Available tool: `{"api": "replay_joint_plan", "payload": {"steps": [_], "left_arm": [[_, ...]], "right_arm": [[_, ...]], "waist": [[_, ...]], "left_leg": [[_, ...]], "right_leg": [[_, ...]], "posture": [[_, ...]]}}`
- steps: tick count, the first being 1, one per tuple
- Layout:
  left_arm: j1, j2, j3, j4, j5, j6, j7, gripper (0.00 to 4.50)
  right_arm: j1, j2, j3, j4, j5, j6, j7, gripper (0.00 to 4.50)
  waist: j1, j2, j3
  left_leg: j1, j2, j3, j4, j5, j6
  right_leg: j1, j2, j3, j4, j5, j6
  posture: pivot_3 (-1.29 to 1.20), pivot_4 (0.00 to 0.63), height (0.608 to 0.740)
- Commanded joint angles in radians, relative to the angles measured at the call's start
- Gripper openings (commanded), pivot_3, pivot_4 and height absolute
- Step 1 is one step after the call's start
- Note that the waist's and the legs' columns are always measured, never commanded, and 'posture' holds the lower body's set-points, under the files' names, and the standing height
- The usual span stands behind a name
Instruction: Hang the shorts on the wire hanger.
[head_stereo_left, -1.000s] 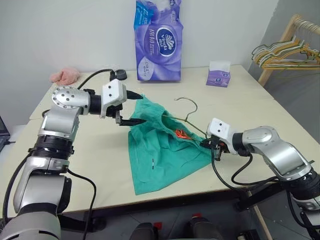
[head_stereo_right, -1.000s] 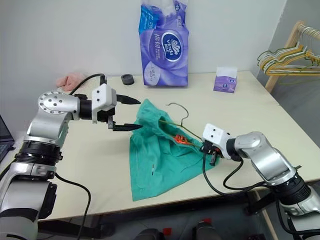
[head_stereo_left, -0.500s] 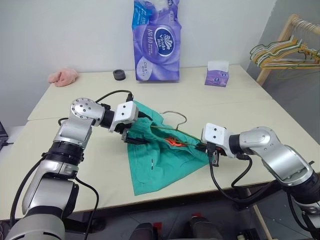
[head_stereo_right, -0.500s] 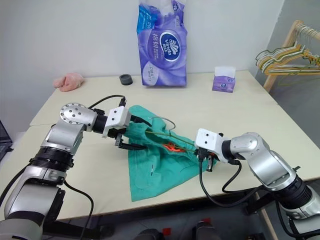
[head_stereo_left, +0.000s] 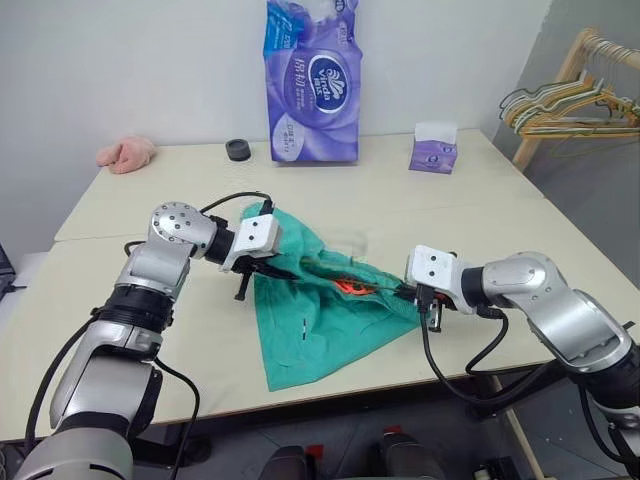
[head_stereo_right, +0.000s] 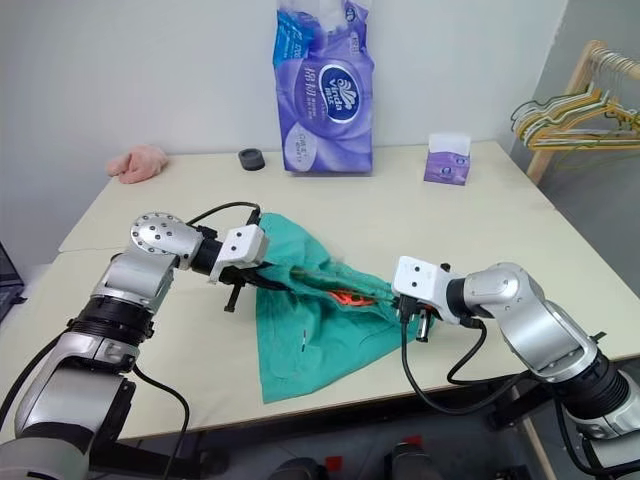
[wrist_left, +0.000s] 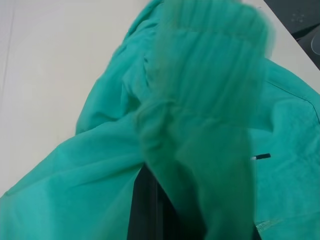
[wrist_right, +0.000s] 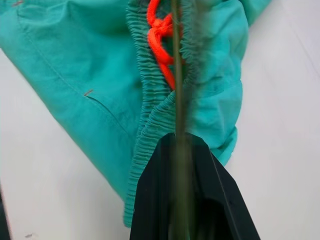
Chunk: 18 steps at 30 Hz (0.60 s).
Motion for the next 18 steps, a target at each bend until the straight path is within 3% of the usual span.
{"api": "replay_joint_plan", "payload": {"steps": [1, 7, 11, 18], "left_arm": [[-0.006, -0.01, 0.009, -0.019, -0.002, -0.004, 0.02, 0.01], [-0.002, -0.004, 0.01, -0.018, 0.002, -0.004, 0.015, 0.01], [-0.002, -0.003, 0.015, -0.013, 0.005, -0.006, 0.025, 0.0], [-0.001, -0.002, 0.018, -0.004, 0.009, -0.017, 0.043, 0.0]], "right_arm": [[-0.019, 0.014, -0.005, -0.048, -0.002, -0.056, 0.008, 0.0], [-0.023, -0.025, 0.0, -0.021, -0.044, -0.14, 0.041, 0.0], [-0.02, -0.091, -0.027, 0.007, -0.062, -0.22, 0.093, 0.98], [0.031, -0.213, -0.115, 0.071, -0.087, -0.297, 0.111, 3.49]], "waist": [[0.0, 0.0, 0.0], [0.0, 0.0, 0.0], [0.0, 0.0, 0.0], [0.002, 0.0, 0.0]], "left_leg": [[0.0, 0.0, 0.0, 0.0, 0.0, 0.0], [0.0, 0.0, 0.0, 0.0, 0.0, 0.0], [0.0, 0.0, 0.0, 0.0, 0.0, 0.0], [0.0, 0.0, 0.0, 0.0, 0.0, 0.0]], "right_leg": [[0.0, 0.0, 0.0, 0.0, 0.0, 0.0], [0.0, 0.0, 0.0, 0.0, 0.0, 0.0], [0.0, 0.0, 0.0, 0.0, 0.0, 0.0], [0.0, 0.0, 0.0, 0.0, 0.0, 0.0]], "posture": [[-0.1, 0.05, 0.74], [-0.1, 0.044, 0.74], [-0.1, 0.04, 0.74], [-0.1, 0.033, 0.74]]}}
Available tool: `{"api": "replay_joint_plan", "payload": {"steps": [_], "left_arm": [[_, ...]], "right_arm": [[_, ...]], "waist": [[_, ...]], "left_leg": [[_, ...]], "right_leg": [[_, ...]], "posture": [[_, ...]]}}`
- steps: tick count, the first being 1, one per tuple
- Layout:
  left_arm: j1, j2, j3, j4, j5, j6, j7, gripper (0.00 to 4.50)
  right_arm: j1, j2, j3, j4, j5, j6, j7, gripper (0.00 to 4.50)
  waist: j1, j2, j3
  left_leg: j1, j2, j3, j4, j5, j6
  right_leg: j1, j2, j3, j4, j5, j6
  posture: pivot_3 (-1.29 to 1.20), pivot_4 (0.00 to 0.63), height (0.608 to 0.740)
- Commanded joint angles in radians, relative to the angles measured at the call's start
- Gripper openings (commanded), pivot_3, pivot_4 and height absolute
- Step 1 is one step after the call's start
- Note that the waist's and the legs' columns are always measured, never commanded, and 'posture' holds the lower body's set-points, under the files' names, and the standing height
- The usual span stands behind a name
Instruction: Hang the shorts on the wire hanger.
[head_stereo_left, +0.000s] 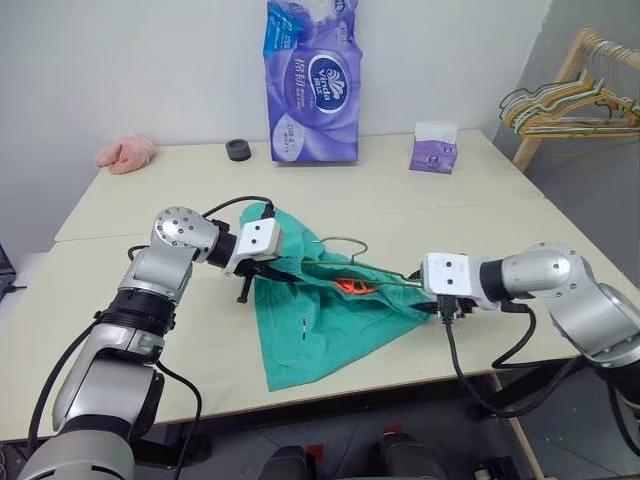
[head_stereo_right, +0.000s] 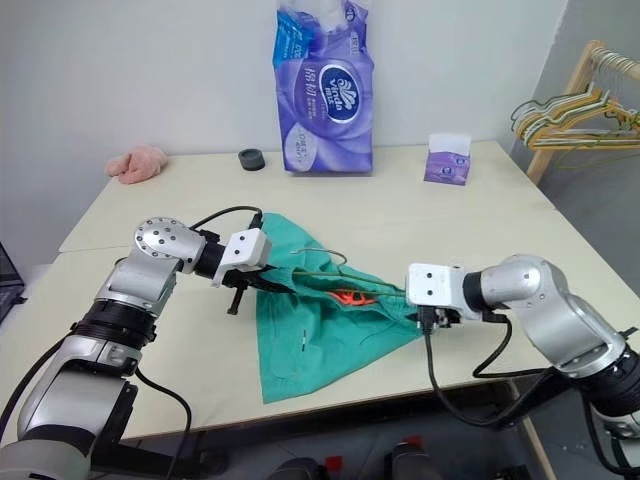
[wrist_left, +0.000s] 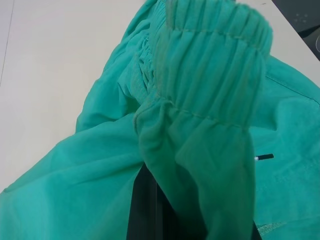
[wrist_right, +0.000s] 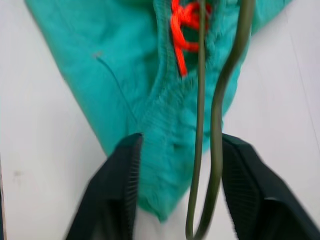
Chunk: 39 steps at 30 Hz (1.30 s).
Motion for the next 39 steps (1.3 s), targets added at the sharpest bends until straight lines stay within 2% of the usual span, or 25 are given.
{"api": "replay_joint_plan", "payload": {"steps": [1, 3, 7, 9, 11, 15, 19, 23, 26, 29, 33, 35, 36, 39], "left_arm": [[-0.012, 0.006, 0.021, -0.002, 0.0, -0.019, 0.022, 0.0], [-0.013, 0.01, 0.03, 0.006, -0.001, -0.02, 0.035, 0.0], [-0.02, 0.022, 0.053, 0.024, -0.011, -0.009, 0.059, 0.0], [-0.031, 0.028, 0.066, 0.042, -0.015, -0.003, 0.074, 0.0], [-0.048, 0.027, 0.077, 0.058, -0.019, 0.007, 0.088, 0.0], [-0.07, 0.018, 0.082, 0.068, -0.017, 0.013, 0.094, 0.0], [-0.079, 0.009, 0.078, 0.059, -0.018, 0.022, 0.097, 0.0], [-0.072, 0.008, 0.082, 0.043, -0.019, 0.033, 0.102, 0.0], [-0.067, 0.01, 0.082, 0.035, -0.019, 0.036, 0.106, 0.0], [-0.061, 0.014, 0.085, 0.024, -0.022, 0.044, 0.112, 0.0], [-0.052, 0.022, 0.089, 0.014, -0.023, 0.05, 0.115, 0.0], [-0.049, 0.025, 0.09, 0.012, -0.024, 0.052, 0.117, 0.0], [-0.048, 0.026, 0.09, 0.011, -0.023, 0.052, 0.118, 0.0], [-0.045, 0.032, 0.093, 0.007, -0.023, 0.055, 0.12, 0.0]], "right_arm": [[0.054, -0.04, -0.116, 0.04, -0.022, -0.042, -0.042, 3.76], [0.138, -0.031, -0.196, 0.063, -0.013, -0.045, -0.1, 4.45], [0.363, 0.092, -0.349, 0.051, 0.043, -0.111, -0.22, 4.45], [0.474, 0.164, -0.349, 0.021, 0.04, -0.172, -0.267, 4.45], [0.52, 0.252, -0.324, 0.014, 0.028, -0.185, -0.329, 4.45], [0.51, 0.35, -0.271, 0.046, -0.015, -0.187, -0.395, 4.45], [0.415, 0.433, -0.234, 0.145, -0.067, -0.173, -0.481, 4.45], [0.35, 0.497, -0.241, 0.218, -0.029, -0.131, -0.483, 4.45], [0.335, 0.502, -0.231, 0.235, -0.025, -0.119, -0.46, 4.45], [0.33, 0.524, -0.245, 0.226, 0.029, -0.067, -0.439, 3.86], [0.328, 0.542, -0.269, 0.205, 0.076, -0.033, -0.443, 2.54], [0.325, 0.541, -0.267, 0.201, 0.083, -0.03, -0.447, 1.71], [0.324, 0.539, -0.266, 0.201, 0.084, -0.03, -0.448, 1.48], [0.313, 0.566, -0.287, 0.191, 0.12, -0.003, -0.461, 0.42]], "waist": [[0.001, -0.001, 0.0], [0.003, -0.001, -0.001], [0.007, -0.002, -0.002], [0.007, -0.003, -0.002], [0.003, -0.003, -0.002], [-0.002, -0.003, -0.002], [-0.002, -0.003, -0.002], [-0.001, -0.003, -0.002], [0.002, -0.003, -0.002], [0.002, -0.003, -0.002], [0.0, -0.003, -0.002], [0.0, -0.003, -0.002], [0.0, -0.003, -0.002], [0.0, -0.003, -0.002]], "left_leg": [[0.0, 0.0, 0.0, 0.0, 0.0, 0.0], [0.0, 0.0, 0.0, 0.0, 0.0, 0.0], [0.0, 0.0, 0.0, 0.0, 0.0, 0.0], [0.001, 0.0, 0.0, 0.0, 0.0, 0.0], [0.001, 0.001, 0.0, 0.0, 0.0, 0.0], [0.003, 0.0, 0.003, 0.0, 0.0, 0.0], [0.003, 0.0, 0.003, 0.001, 0.0, 0.0], [0.003, 0.001, 0.002, 0.0, 0.0, 0.0], [0.003, 0.001, 0.001, 0.0, 0.0, 0.0], [0.003, 0.001, 0.001, 0.001, 0.0, 0.0], [0.003, 0.001, 0.001, 0.0, 0.0, 0.0], [0.003, 0.001, 0.001, 0.001, 0.0, 0.0], [0.003, 0.001, 0.001, 0.0, 0.0, 0.0], [0.003, 0.001, 0.001, 0.0, 0.0, 0.0]], "right_leg": [[0.0, 0.0, 0.0, 0.0, 0.0, 0.0], [0.0, 0.0, 0.0, 0.0, 0.0, 0.0], [0.001, 0.0, 0.001, 0.001, 0.0, 0.0], [0.001, 0.0, 0.001, 0.002, 0.0, 0.0], [0.001, 0.001, 0.001, 0.002, 0.0, 0.0], [0.001, 0.002, 0.002, 0.003, 0.0, 0.0], [0.002, 0.006, 0.002, 0.002, 0.0, 0.0], [0.002, 0.006, 0.003, 0.002, 0.0, 0.0], [0.002, 0.006, 0.002, 0.002, 0.0, -0.001], [0.002, 0.006, 0.003, 0.003, 0.0, -0.001], [0.002, 0.006, 0.003, 0.003, 0.0, -0.001], [0.002, 0.006, 0.003, 0.003, 0.0, -0.001], [0.002, 0.006, 0.003, 0.003, 0.0, 0.0], [0.002, 0.006, 0.003, 0.003, 0.0, -0.001]], "posture": [[-0.09, 0.034, 0.74], [-0.09, 0.033, 0.74], [-0.09, 0.034, 0.74], [-0.09, 0.034, 0.74], [-0.1, 0.034, 0.74], [-0.1, 0.032, 0.74], [-0.09, 0.031, 0.74], [-0.08, 0.031, 0.74], [-0.08, 0.031, 0.74], [-0.08, 0.031, 0.74], [-0.07, 0.032, 0.74], [-0.07, 0.032, 0.74], [-0.07, 0.032, 0.74], [-0.07, 0.032, 0.74]]}}
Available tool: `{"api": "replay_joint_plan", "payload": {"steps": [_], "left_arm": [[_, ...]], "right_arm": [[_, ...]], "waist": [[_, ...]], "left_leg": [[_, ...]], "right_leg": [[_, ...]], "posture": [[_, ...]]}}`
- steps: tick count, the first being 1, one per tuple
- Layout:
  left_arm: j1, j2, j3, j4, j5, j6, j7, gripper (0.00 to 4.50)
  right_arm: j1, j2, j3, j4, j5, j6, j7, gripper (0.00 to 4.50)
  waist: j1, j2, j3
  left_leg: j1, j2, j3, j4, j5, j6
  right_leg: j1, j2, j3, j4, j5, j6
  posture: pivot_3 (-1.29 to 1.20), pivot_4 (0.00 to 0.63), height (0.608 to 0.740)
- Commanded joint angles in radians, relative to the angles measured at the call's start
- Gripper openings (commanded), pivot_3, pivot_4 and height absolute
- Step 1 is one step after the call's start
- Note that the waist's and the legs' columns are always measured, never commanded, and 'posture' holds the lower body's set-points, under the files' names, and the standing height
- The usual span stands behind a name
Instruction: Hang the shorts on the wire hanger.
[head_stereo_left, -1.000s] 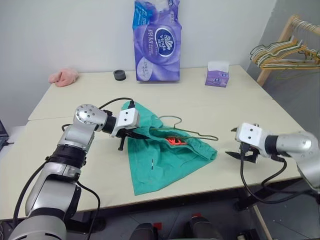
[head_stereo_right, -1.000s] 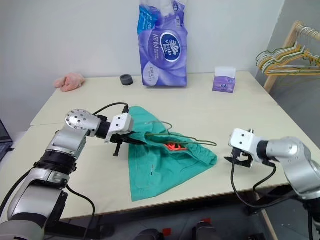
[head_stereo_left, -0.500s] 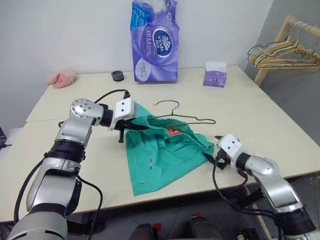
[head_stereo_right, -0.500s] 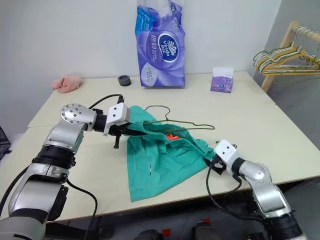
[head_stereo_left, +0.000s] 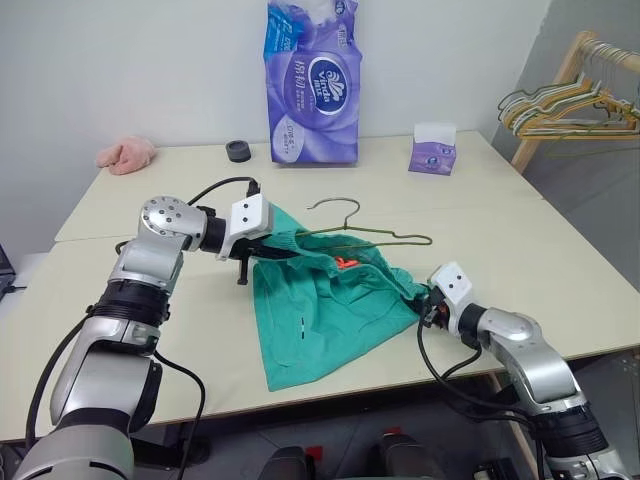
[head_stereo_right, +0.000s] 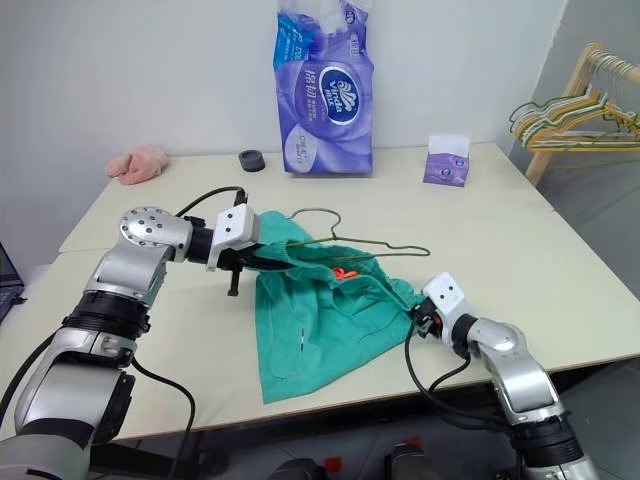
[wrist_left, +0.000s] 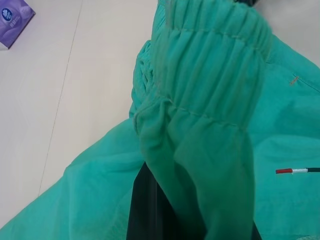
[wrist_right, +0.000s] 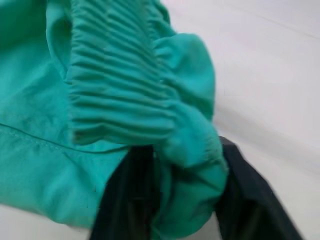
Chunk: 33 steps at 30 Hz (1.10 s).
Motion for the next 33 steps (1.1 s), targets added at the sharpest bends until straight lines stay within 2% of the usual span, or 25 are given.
{"api": "replay_joint_plan", "payload": {"steps": [1, 5, 9, 17, 26, 33], "left_arm": [[-0.008, 0.02, 0.04, -0.029, -0.018, 0.004, 0.015, 0.0], [-0.005, 0.031, 0.05, -0.029, -0.02, 0.01, 0.019, 0.0], [0.001, 0.037, 0.072, -0.039, -0.039, 0.044, 0.025, 0.0], [0.009, 0.041, 0.12, -0.116, -0.131, 0.19, 0.017, 0.0], [0.04, 0.105, 0.1, -0.199, -0.182, 0.291, -0.074, 0.0], [0.056, 0.132, 0.085, -0.218, -0.181, 0.296, -0.127, 0.0]], "right_arm": [[-0.031, 0.03, -0.049, -0.051, 0.066, 0.038, -0.017, 0.08], [-0.063, 0.104, -0.172, -0.102, 0.226, 0.206, -0.065, 0.03], [-0.104, 0.129, -0.293, -0.123, 0.352, 0.361, -0.121, 0.03], [-0.179, 0.172, -0.517, -0.048, 0.546, 0.697, -0.297, 0.03], [-0.29, 0.217, -0.733, 0.048, 0.679, 0.847, -0.461, 0.03], [-0.308, 0.191, -0.788, 0.076, 0.731, 0.887, -0.513, 0.03]], "waist": [[0.0, 0.0, 0.0], [0.0, 0.0, 0.0], [0.001, 0.0, 0.0], [0.0, 0.0, 0.0], [-0.005, 0.001, 0.0], [-0.007, 0.001, 0.0]], "left_leg": [[0.0, 0.0, 0.0, 0.0, 0.0, 0.0], [0.0, 0.0, 0.0, 0.0, 0.0, 0.0], [0.0, 0.0, 0.0, 0.0, 0.0, 0.0], [0.0, -0.001, -0.001, 0.0, 0.0, 0.0], [0.0, 0.0, -0.001, -0.001, 0.0, 0.0], [0.0, -0.001, 0.0, -0.001, 0.0, 0.0]], "right_leg": [[0.0, 0.0, 0.0, 0.0, 0.0, 0.0], [0.0, -0.003, 0.0, 0.0, 0.0, 0.0], [0.0, -0.005, -0.001, 0.0, 0.0, 0.0], [0.0, -0.006, -0.001, 0.001, 0.0, 0.0], [0.0, -0.006, 0.0, 0.001, 0.0, 0.0], [0.0, -0.006, 0.0, 0.0, 0.0, 0.0]], "posture": [[-0.07, 0.032, 0.74], [-0.07, 0.035, 0.74], [-0.07, 0.036, 0.74], [-0.07, 0.037, 0.74], [-0.08, 0.039, 0.74], [-0.08, 0.041, 0.74]]}}
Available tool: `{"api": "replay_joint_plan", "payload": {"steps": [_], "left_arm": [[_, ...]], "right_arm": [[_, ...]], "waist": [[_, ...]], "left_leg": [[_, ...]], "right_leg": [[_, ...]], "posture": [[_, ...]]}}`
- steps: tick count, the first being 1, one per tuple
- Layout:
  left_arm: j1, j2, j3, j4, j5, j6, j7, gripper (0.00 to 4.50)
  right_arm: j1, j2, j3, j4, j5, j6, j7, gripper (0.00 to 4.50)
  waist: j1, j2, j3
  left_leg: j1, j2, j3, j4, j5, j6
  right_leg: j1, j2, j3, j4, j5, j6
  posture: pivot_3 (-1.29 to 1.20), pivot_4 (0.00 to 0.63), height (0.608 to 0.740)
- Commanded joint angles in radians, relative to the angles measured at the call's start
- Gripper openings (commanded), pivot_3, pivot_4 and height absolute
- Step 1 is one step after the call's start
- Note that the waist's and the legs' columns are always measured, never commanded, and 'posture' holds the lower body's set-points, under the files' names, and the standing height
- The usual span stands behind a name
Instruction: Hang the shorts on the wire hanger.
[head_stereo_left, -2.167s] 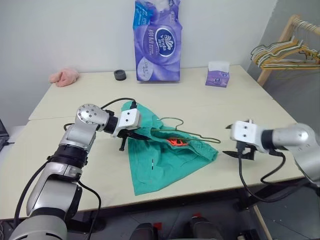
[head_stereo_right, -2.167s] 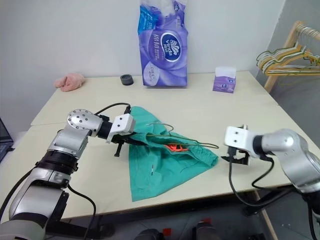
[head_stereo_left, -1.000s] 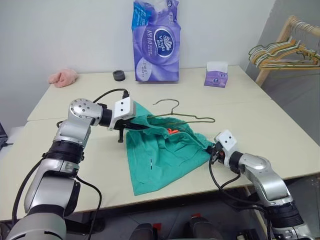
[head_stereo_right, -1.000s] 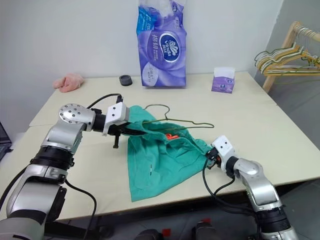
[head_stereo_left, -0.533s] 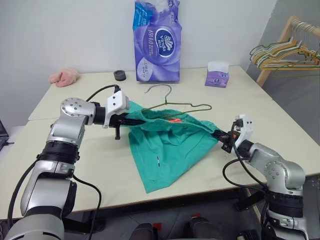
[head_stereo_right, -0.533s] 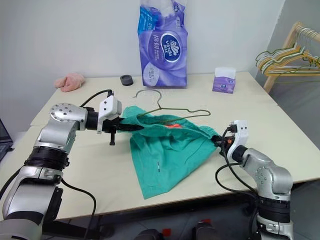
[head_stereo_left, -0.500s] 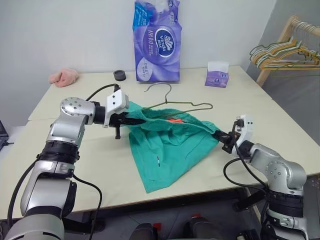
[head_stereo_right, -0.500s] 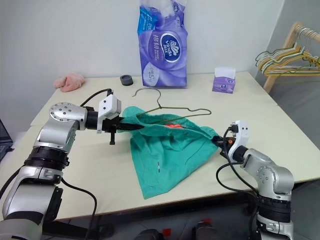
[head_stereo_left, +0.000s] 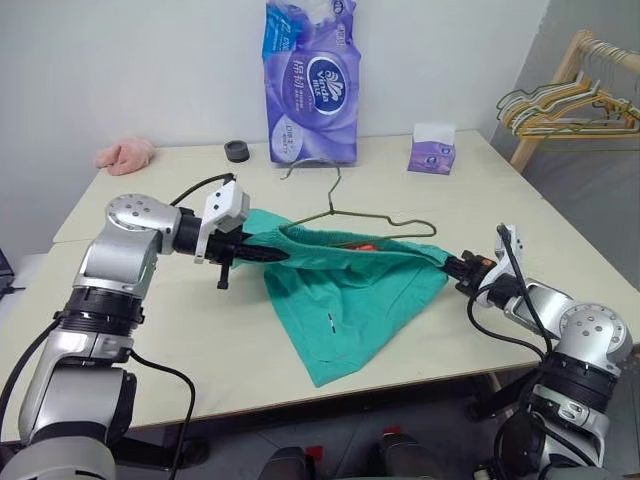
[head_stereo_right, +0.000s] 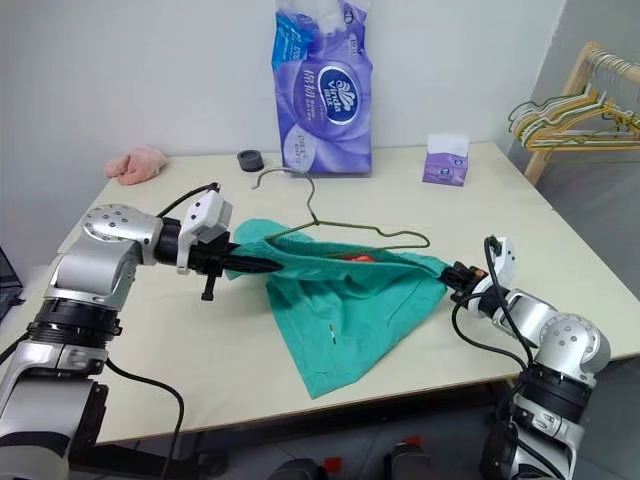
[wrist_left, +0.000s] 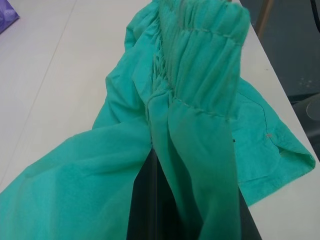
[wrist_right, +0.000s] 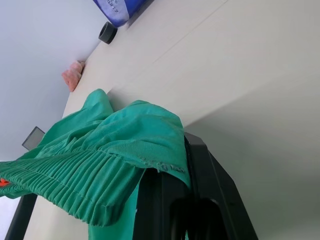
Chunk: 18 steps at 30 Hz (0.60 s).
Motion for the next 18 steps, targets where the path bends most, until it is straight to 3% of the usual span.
{"api": "replay_joint_plan", "payload": {"steps": [1, 9, 18], "left_arm": [[-0.005, 0.037, 0.022, -0.024, -0.012, 0.004, -0.023, 0.0], [0.009, 0.082, -0.01, -0.021, 0.03, -0.047, -0.073, 0.0], [-0.035, 0.037, -0.013, 0.09, 0.093, -0.176, 0.018, 0.0]], "right_arm": [[-0.011, -0.032, -0.065, -0.006, 0.015, 0.001, -0.045, 0.03], [-0.008, -0.046, -0.079, 0.01, 0.047, -0.005, -0.091, 0.03], [0.0, -0.051, -0.046, -0.036, 0.105, 0.016, -0.101, 0.03]], "waist": [[-0.001, 0.0, 0.0], [-0.02, 0.001, 0.0], [-0.021, 0.001, 0.0]], "left_leg": [[0.0, 0.0, 0.0, 0.0, 0.0, 0.0], [0.0, 0.0, 0.0, -0.001, 0.0, 0.0], [0.0, 0.0, 0.0, -0.001, 0.0, 0.0]], "right_leg": [[0.0, 0.0, 0.0, 0.0, 0.0, 0.0], [0.0, 0.0, 0.0, 0.0, 0.0, 0.0], [0.0, 0.0, 0.0, -0.001, 0.0, 0.0]], "posture": [[-0.08, 0.044, 0.74], [-0.08, 0.045, 0.74], [-0.09, 0.044, 0.74]]}}
